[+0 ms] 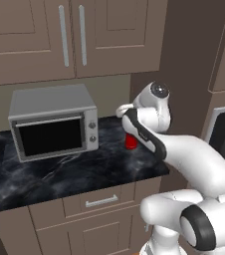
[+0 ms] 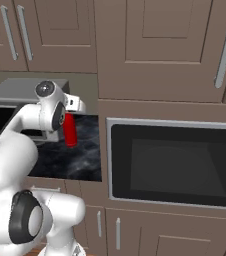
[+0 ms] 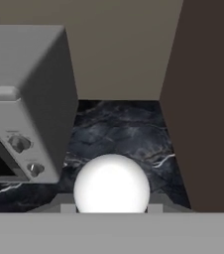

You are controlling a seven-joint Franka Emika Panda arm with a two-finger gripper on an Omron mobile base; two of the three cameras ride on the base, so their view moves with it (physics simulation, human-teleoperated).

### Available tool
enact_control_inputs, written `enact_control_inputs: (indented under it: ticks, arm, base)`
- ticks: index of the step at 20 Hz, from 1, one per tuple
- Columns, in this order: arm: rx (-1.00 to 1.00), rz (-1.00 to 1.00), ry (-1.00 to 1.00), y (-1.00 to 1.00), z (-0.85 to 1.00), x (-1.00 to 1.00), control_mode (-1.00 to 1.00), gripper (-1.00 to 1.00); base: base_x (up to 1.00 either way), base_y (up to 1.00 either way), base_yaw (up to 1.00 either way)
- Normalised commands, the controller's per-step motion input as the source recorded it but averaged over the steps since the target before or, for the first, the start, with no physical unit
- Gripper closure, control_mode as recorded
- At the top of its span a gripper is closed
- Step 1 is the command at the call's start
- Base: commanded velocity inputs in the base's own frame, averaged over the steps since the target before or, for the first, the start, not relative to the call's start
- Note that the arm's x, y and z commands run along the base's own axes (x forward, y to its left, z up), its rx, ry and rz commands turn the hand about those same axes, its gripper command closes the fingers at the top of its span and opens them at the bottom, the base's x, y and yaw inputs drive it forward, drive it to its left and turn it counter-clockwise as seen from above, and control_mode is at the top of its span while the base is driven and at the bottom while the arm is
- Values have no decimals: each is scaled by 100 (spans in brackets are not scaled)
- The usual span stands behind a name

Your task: Move the drinks to the dining counter.

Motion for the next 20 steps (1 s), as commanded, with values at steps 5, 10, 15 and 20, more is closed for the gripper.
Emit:
enact_control_inputs:
  ticks: [5, 10, 15, 20]
  arm:
    - [0, 0, 0, 0, 18, -22, -100, 100]
    - [0, 0, 0, 0, 6, -15, -100, 100]
    - [0, 0, 0, 0, 0, 0, -100, 100]
    - [0, 0, 0, 0, 0, 0, 100, 100]
  base:
    - [0, 0, 0]
    - [0, 0, 0]
    - [0, 0, 0]
    - [-39, -3, -3]
